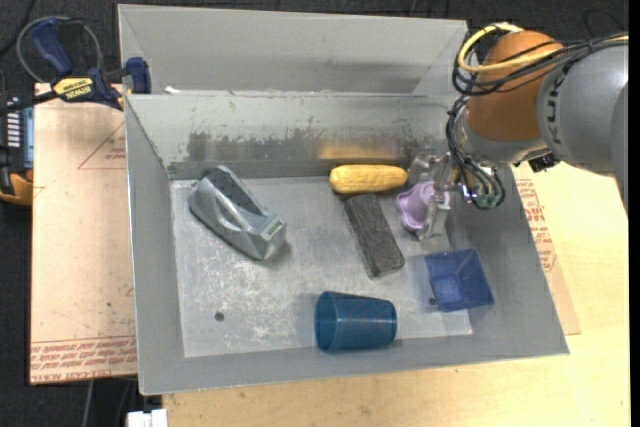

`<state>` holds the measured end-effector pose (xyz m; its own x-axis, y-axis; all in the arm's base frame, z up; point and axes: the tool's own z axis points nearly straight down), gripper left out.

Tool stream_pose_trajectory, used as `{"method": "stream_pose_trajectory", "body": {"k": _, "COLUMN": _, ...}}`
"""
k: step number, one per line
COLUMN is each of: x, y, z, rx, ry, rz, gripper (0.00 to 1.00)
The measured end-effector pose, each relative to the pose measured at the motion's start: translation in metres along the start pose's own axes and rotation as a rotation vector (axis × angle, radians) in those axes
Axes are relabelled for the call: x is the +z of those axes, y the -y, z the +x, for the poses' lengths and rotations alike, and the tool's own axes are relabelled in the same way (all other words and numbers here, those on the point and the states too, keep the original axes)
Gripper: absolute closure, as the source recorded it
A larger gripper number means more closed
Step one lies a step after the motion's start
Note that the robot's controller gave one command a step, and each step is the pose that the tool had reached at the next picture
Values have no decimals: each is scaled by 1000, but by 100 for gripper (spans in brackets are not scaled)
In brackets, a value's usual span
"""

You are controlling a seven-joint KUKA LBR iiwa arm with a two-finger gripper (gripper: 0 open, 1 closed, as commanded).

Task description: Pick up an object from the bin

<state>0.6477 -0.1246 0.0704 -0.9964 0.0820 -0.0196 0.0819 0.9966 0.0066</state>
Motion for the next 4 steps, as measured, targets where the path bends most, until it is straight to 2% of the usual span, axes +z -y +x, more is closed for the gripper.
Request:
{"method": "stream_pose_trajectory", "body": {"k": 1, "x": -1, "y": -4, "z": -4, "rx": -57, "ry": 4, "rz": -1, "gripper": 100}}
{"method": "stream_pose_trajectory", "body": {"k": 2, "x": -1, "y": -4, "z": -4, "rx": -58, "ry": 5, "rz": -1, "gripper": 100}}
{"method": "stream_pose_trajectory", "body": {"k": 3, "x": -58, "y": 5, "z": 0, "rx": -75, "ry": 10, "rz": -1, "gripper": 100}}
{"method": "stream_pose_trajectory", "body": {"k": 4, "x": -163, "y": -1, "z": 4, "rx": -73, "ry": 11, "rz": -1, "gripper": 100}}
